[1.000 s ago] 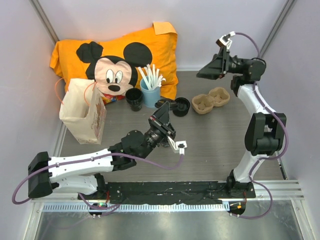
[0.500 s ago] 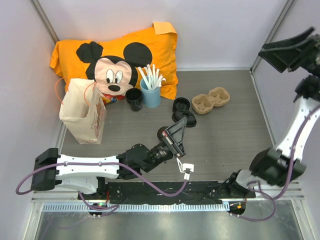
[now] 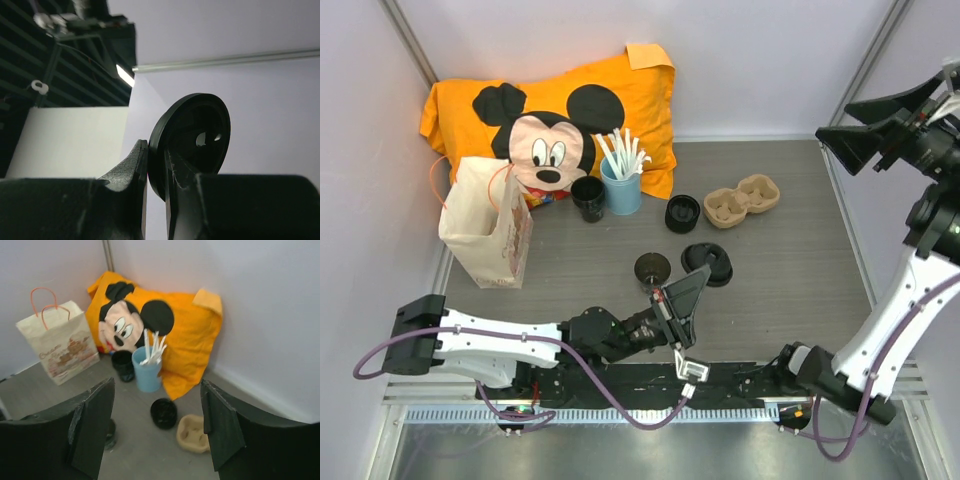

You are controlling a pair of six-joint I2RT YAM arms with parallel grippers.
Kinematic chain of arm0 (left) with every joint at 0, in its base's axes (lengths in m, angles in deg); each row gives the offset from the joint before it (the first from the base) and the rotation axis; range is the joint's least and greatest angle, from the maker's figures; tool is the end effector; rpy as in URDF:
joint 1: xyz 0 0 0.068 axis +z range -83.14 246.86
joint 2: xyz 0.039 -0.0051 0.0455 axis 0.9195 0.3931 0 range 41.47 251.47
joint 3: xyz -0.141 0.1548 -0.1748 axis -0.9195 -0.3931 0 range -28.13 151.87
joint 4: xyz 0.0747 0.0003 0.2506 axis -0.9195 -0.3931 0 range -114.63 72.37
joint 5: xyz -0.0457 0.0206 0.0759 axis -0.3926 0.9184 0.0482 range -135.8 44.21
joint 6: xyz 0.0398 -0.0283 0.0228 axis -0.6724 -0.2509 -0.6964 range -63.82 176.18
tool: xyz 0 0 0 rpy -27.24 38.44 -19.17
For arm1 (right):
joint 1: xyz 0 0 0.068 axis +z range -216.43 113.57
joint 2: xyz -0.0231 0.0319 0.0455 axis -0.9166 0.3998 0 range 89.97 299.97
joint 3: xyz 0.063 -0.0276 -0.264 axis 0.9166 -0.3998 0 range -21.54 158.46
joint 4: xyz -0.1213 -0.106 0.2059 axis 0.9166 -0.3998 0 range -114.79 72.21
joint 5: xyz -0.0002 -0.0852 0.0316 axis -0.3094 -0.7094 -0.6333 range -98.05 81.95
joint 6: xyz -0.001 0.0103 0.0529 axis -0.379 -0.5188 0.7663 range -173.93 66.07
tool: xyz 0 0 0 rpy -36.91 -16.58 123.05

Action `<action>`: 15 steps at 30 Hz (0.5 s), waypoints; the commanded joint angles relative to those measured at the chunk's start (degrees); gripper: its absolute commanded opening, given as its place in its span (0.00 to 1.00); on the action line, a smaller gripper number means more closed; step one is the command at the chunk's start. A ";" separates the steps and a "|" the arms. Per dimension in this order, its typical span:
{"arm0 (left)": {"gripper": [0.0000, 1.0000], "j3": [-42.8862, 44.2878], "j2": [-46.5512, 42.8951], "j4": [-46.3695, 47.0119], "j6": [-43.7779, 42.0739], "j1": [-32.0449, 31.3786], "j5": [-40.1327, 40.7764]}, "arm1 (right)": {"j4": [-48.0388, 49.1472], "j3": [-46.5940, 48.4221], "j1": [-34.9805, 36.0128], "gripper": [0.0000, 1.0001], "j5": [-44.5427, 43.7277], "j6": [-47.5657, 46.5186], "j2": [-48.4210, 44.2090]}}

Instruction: Pack the takeout coffee

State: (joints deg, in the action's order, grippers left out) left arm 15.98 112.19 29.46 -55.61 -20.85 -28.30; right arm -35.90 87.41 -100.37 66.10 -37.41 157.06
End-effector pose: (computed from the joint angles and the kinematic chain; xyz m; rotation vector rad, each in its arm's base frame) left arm 0.0218 -0.2793 0.3444 1.2476 0.0602 0.5501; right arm 0.1321 -0.0475 0.5985 -0.6009 1.3525 0.4980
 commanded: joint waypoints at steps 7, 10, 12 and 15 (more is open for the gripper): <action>0.01 -8.18 -2.96 8.46 -8.18 -3.79 -10.02 | 77.70 -34.49 3.86 0.75 14.00 65.32 -4.17; 0.00 -7.82 -2.87 8.54 -8.45 -3.88 -10.90 | 79.54 -37.13 4.14 0.73 14.09 69.09 -3.19; 0.00 -7.73 -2.95 8.63 -8.88 -3.79 -11.52 | 78.93 -39.67 5.18 0.71 14.09 70.75 -2.23; 0.00 -7.30 -2.87 8.63 -8.36 -3.88 -11.08 | 90.77 -44.41 8.95 0.71 14.00 81.26 -0.30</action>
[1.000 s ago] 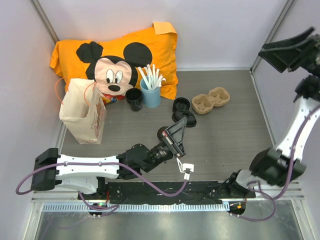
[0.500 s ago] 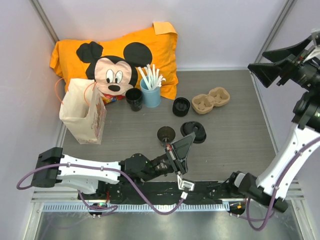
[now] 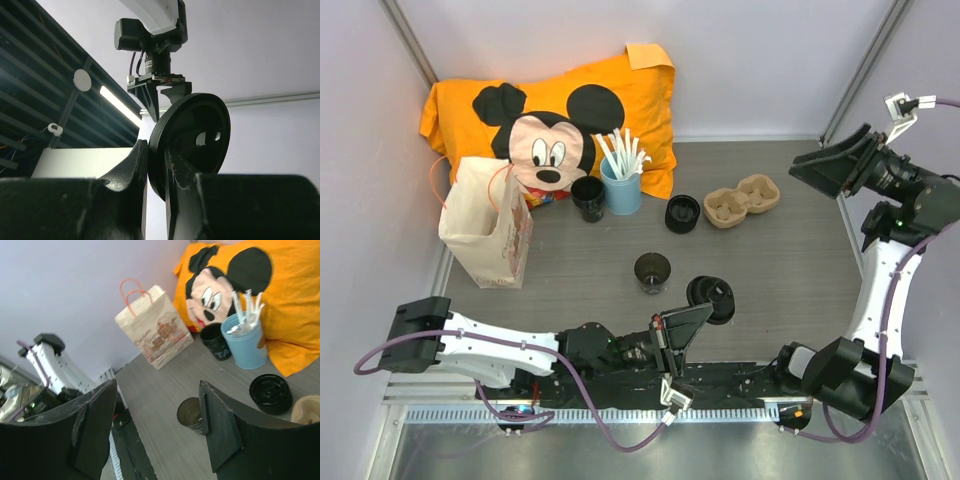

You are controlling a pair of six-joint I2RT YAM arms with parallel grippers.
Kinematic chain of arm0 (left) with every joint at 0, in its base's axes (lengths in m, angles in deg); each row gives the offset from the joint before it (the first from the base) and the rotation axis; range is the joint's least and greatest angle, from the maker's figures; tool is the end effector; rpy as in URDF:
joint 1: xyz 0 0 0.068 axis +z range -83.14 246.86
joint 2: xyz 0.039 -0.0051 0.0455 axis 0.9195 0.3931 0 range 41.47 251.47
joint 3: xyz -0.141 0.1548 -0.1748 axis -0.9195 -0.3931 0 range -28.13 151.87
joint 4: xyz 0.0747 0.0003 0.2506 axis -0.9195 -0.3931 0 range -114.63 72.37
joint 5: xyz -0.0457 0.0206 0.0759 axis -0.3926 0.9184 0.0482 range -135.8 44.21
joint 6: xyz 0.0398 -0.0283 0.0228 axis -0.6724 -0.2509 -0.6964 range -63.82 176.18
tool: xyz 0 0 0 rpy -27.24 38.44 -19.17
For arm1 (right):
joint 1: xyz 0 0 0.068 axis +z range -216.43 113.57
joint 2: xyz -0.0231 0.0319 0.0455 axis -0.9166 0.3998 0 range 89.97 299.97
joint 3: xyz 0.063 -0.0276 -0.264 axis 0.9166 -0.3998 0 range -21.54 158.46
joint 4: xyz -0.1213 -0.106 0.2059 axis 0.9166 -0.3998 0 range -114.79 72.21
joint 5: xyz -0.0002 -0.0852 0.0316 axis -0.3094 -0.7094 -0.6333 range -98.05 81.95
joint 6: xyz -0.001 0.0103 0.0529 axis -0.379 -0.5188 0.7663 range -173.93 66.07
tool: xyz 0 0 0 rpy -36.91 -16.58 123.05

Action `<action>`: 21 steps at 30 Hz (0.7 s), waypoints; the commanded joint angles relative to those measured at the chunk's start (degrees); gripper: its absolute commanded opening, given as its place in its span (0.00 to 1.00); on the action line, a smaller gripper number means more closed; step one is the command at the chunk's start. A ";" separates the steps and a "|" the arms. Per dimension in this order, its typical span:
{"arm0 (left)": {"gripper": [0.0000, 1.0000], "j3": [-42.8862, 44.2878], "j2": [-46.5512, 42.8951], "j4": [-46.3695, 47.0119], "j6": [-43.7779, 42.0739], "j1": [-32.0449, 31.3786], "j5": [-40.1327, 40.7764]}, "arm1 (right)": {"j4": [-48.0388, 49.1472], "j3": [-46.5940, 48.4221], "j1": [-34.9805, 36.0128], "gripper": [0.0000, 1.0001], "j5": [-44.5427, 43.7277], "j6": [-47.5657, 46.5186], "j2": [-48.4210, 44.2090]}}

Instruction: Pack the takeout coffee

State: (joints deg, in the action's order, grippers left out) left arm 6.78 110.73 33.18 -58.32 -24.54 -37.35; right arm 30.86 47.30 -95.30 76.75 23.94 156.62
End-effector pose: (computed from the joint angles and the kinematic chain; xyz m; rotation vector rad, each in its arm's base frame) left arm -0.0013 -0.2675 0.3026 1.2887 -0.1650 0.4400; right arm 0.1980 -0.0686 0.4850 -0.4291 1.5633 1.1750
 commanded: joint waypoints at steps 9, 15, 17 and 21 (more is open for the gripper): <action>0.00 2.61 -1.23 4.39 -3.72 -0.19 0.52 | 47.33 -2.76 8.30 0.75 0.73 37.53 12.70; 0.00 3.23 -1.05 3.95 -2.93 -0.19 1.92 | 46.55 11.21 8.21 0.82 -4.72 42.63 18.86; 0.00 3.58 -0.96 3.95 -3.01 -0.19 1.84 | 35.61 13.24 8.21 0.83 -7.26 34.45 19.66; 0.00 3.67 -0.79 3.95 -2.75 -0.19 2.36 | -65.47 33.45 17.30 0.93 -35.21 -53.25 14.20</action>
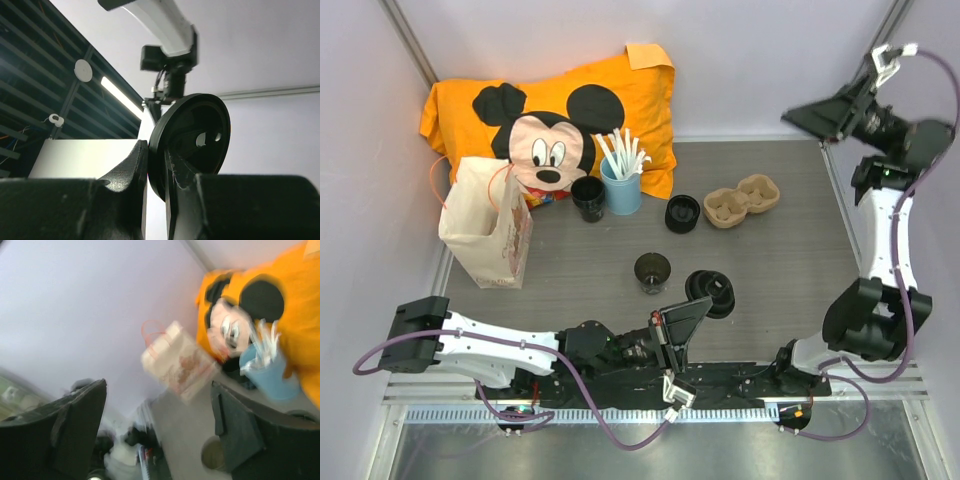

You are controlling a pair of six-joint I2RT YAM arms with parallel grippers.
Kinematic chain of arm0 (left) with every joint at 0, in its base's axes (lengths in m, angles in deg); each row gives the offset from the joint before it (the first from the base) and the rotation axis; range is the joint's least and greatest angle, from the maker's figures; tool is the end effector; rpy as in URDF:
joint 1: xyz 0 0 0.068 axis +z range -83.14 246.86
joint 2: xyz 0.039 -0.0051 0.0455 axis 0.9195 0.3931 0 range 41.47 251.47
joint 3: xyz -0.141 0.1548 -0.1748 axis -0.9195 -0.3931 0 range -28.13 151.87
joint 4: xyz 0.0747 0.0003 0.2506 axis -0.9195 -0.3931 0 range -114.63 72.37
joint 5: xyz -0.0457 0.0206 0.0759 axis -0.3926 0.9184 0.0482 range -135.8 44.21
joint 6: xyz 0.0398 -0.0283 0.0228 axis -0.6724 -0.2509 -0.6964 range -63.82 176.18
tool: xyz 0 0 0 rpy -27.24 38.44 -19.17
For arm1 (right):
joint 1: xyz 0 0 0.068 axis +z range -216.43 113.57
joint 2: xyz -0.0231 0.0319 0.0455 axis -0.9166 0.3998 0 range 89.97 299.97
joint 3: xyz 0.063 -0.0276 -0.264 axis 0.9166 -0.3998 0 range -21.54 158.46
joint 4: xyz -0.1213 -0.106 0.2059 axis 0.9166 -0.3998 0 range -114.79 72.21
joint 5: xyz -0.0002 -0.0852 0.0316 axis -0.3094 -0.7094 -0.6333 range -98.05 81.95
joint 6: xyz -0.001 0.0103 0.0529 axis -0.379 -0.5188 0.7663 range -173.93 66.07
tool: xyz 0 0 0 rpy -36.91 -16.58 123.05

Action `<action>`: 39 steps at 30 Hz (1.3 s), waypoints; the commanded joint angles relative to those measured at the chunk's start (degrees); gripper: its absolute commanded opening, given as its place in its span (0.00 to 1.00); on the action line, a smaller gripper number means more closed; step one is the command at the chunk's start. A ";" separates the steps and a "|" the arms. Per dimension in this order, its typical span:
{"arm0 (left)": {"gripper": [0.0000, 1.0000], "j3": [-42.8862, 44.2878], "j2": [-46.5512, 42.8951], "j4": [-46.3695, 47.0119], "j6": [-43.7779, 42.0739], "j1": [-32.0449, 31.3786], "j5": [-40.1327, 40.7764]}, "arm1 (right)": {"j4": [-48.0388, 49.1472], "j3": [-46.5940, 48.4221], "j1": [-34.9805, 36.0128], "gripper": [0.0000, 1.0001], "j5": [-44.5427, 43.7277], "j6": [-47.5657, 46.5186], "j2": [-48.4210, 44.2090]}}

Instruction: Pack the takeout coffee

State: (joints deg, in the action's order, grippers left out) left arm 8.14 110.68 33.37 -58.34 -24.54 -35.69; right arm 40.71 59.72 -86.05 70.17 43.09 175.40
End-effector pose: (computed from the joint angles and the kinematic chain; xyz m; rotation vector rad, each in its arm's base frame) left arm -0.0004 -0.2683 0.3113 1.2669 -0.1332 0.4588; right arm 0.2896 -0.0661 0.4846 -0.2790 1.5681 1.5109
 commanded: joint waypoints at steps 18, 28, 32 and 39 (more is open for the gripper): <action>0.00 -2.78 -5.14 3.49 -4.92 -0.19 -1.76 | -132.49 33.55 19.62 0.90 -42.89 -112.47 -0.69; 0.00 -2.52 -3.47 1.29 -0.89 0.08 2.89 | -140.85 23.18 21.10 0.76 -32.87 -126.45 -10.54; 0.00 -3.22 -2.50 0.77 1.14 0.25 3.95 | -144.72 18.95 21.20 0.70 -30.49 -131.90 -13.27; 0.00 -2.09 0.48 0.68 2.63 1.13 3.69 | -144.72 10.16 25.23 0.65 -27.16 -133.14 -17.48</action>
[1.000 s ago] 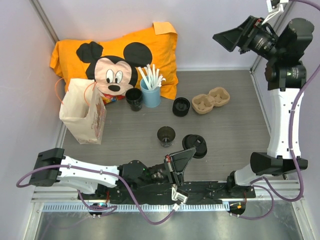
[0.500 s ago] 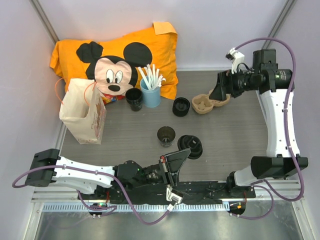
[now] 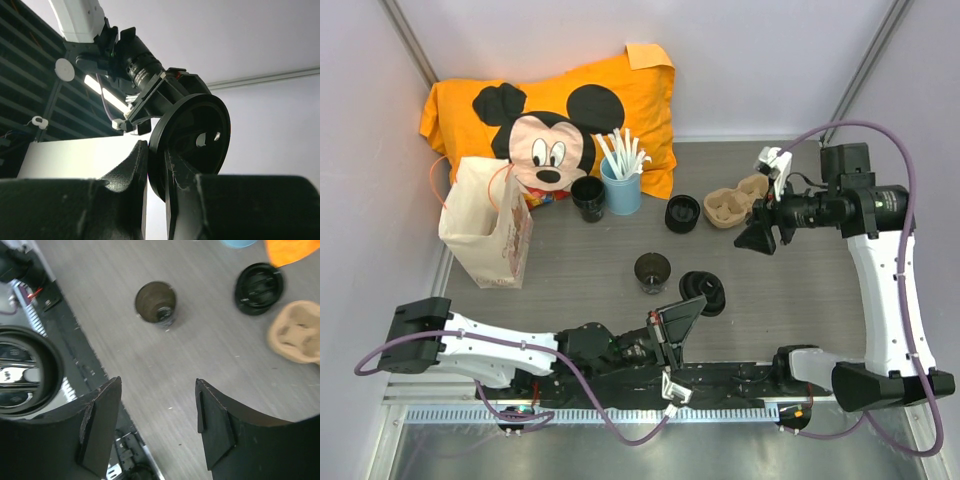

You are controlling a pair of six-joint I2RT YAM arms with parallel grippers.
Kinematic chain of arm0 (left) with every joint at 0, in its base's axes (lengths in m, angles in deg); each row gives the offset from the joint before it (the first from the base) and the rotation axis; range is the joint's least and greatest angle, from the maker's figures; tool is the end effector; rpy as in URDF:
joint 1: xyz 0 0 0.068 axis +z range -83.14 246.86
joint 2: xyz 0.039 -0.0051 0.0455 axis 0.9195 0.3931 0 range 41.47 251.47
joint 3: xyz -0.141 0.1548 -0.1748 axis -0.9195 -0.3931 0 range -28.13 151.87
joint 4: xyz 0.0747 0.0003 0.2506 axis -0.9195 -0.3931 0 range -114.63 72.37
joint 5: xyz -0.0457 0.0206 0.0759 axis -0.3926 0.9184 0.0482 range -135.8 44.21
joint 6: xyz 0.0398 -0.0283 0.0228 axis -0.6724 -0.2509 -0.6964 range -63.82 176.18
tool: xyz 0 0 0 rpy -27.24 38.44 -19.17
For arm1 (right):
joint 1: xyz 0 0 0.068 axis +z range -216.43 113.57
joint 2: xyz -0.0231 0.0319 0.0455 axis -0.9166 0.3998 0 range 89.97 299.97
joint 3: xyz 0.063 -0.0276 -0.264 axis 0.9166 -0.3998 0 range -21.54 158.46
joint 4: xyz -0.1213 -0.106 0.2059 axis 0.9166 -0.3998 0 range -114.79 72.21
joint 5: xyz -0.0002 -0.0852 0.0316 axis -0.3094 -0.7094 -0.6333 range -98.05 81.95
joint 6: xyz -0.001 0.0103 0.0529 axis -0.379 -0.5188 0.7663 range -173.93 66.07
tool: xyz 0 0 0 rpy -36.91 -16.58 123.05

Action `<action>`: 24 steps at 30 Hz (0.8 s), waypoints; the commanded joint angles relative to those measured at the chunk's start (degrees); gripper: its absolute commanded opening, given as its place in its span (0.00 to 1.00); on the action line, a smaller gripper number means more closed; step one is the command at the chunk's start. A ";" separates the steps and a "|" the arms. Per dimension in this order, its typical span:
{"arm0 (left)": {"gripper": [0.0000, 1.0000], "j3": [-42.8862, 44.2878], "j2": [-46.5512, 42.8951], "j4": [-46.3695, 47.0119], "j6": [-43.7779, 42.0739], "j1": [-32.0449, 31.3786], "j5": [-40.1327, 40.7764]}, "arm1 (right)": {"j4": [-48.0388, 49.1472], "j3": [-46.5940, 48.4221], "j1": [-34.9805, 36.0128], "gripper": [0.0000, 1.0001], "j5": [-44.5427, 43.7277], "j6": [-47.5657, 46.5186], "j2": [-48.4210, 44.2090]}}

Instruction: Pack the takeout coffee

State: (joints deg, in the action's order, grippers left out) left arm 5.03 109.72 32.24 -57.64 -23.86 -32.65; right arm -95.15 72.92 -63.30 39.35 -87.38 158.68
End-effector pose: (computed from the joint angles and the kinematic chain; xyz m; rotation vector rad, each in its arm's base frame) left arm 0.0048 -0.2624 0.2947 1.3332 -0.0874 0.4927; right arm 0.1778 0.0361 0.4431 -1.0088 1.9816 0.7311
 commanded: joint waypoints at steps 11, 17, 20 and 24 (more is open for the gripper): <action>0.00 1.81 4.44 2.08 2.29 2.12 0.21 | -8.86 -7.97 9.16 0.62 4.55 -0.74 -3.40; 0.00 2.51 5.58 2.34 2.29 2.74 -0.23 | -8.51 -10.96 12.07 0.62 4.72 0.40 -5.77; 0.00 3.13 6.37 2.87 2.20 2.83 -0.49 | -8.33 -10.96 12.33 0.62 4.46 0.58 -6.13; 0.00 3.92 7.16 3.48 1.76 2.91 -1.11 | -8.15 -11.83 12.77 0.59 4.02 -0.29 -5.43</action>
State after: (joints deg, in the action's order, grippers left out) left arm 5.73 116.43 31.86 -56.55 -21.17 -32.36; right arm -95.89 61.73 -51.10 42.91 -87.47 153.56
